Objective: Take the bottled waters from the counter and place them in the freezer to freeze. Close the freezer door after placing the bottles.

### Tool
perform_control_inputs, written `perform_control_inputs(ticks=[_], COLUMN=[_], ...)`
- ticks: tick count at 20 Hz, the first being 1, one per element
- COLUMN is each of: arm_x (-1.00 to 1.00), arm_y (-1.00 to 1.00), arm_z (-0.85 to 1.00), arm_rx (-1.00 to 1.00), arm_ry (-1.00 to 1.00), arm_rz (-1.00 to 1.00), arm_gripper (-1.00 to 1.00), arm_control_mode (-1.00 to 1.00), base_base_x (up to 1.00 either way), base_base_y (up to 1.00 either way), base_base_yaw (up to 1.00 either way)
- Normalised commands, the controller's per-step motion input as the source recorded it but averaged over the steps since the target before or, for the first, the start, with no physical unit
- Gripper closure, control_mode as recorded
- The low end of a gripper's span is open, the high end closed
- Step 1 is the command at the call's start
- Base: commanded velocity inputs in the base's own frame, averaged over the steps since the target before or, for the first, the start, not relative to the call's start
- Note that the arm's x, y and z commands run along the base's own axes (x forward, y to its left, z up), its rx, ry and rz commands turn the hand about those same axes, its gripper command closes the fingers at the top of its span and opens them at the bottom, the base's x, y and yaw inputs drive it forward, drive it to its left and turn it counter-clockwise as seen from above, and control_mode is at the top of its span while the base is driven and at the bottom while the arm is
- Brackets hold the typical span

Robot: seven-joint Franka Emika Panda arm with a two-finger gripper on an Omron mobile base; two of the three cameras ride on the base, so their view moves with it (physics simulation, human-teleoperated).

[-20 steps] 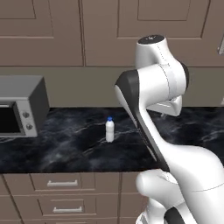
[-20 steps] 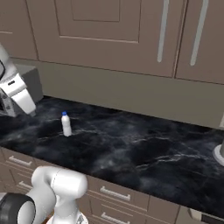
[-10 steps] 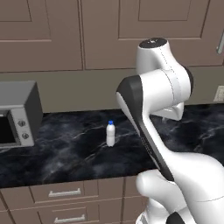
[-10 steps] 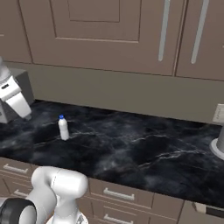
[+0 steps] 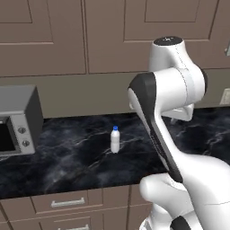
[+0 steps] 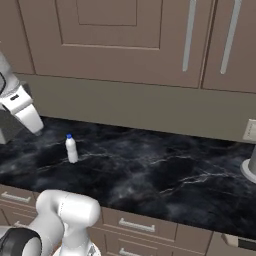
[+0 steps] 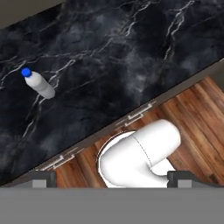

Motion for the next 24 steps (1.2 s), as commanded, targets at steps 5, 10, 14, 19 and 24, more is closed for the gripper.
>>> perform_control_inputs(ticks=[5, 10, 14, 19, 24], arm_x=[-0.07, -0.28, -0.1, 0.15, 0.29], arm_y=[-0.97, -1.0, -0.69, -0.33, -0.13], arm_z=[-0.01, -0.07, -0.14, -0.3, -0.45], arm_rx=[0.15, 0.15, 0.07, 0.0, -0.06], arm_ry=[-0.09, -0.15, -0.22, -0.17, -0.23], arm_rz=[0.42, 0.48, 0.73, 0.86, 0.87], arm_gripper=[-1.0, -1.0, -1.0, -1.0, -1.0], arm_control_mode=[-1.0, -1.0, -1.0, -1.0, -1.0], base_base_x=[0.0, 0.0, 0.0, 0.0, 0.0], base_base_y=[0.0, 0.0, 0.0, 0.0, 0.0], base_base_yaw=[0.0, 0.0, 0.0, 0.0, 0.0])
